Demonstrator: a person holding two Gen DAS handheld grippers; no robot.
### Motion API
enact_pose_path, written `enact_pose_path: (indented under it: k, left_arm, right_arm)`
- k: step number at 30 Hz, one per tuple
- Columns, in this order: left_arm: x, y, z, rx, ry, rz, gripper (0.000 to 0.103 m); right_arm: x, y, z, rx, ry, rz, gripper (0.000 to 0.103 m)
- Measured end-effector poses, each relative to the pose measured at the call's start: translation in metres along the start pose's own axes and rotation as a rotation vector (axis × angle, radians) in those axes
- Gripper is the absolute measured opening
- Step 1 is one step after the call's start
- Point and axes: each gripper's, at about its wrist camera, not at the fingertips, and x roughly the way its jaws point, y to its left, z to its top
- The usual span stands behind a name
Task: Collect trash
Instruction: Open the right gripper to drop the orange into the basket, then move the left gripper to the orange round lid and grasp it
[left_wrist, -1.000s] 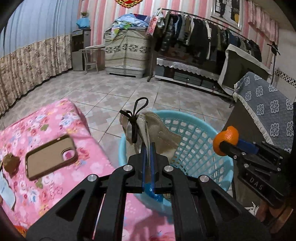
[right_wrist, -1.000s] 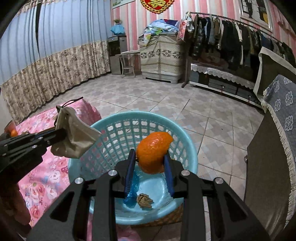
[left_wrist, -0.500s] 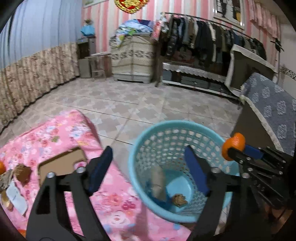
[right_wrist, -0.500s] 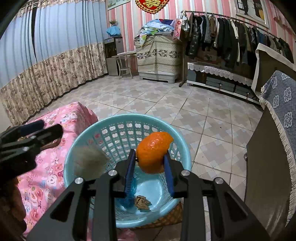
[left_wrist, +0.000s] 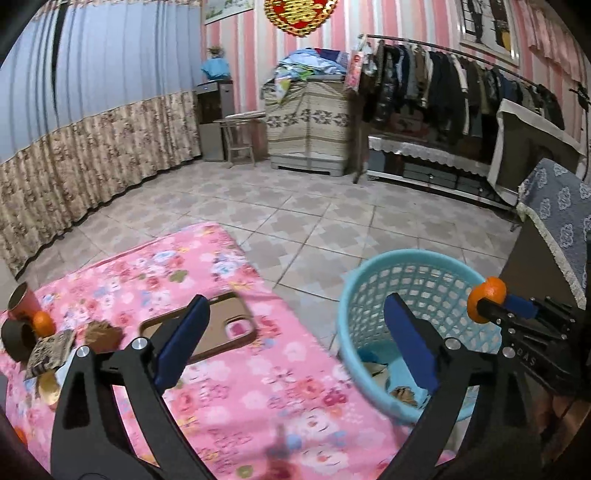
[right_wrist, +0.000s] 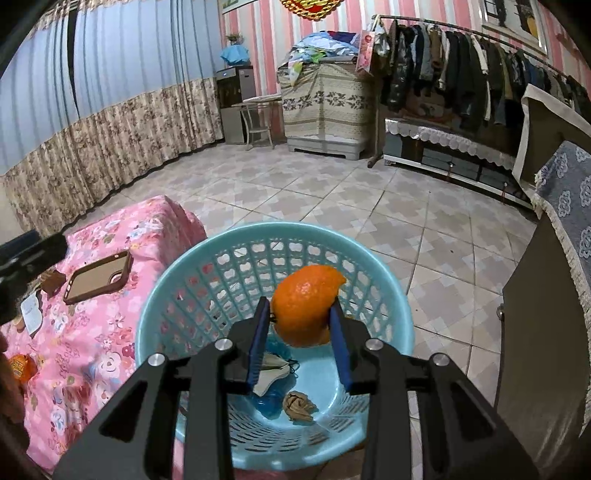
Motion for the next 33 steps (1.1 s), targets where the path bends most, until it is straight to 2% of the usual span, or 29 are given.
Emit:
enact_pose_path:
  k: [3,7,10,11,18,26,33]
  left_arm:
    - [-0.009,0.016,-0.002,-0.028,-0.006,0.020,0.094]
    - [-0.025,0.036,-0.004,-0.062,-0.016,0.059,0.095]
    - [-0.044,0.056,-0.012,-0.087,-0.027,0.094,0.096]
    - [-0.049,0.061,-0.015,-0.090,-0.030,0.111,0.097]
    - [-0.100,0.115,-0.049,-0.144,-0.034,0.234,0.097]
    - [-0.150,0.199,-0.088,-0.178,0.001,0.405,0.098]
    - [-0.173,0.277,-0.123,-0.261,0.056,0.488,0.098]
  right_arm:
    - [0.000,0.007,0.003,-0.015,-0.010,-0.013,0.059]
    - [-0.007,0.016,0.006,-0.018,-0.028,-0.030,0.067]
    - [-0.020,0.021,0.004,-0.009,-0.059,-0.030,0.085]
    - [-0.025,0.023,0.004,-0.009,-0.072,-0.032,0.087]
    - [-0.053,0.066,-0.005,-0.064,-0.113,0.044,0.088]
    - [-0.078,0.143,-0.018,-0.129,-0.103,0.178,0.088]
    - [-0.087,0.210,-0.031,-0.221,-0.084,0.248,0.088]
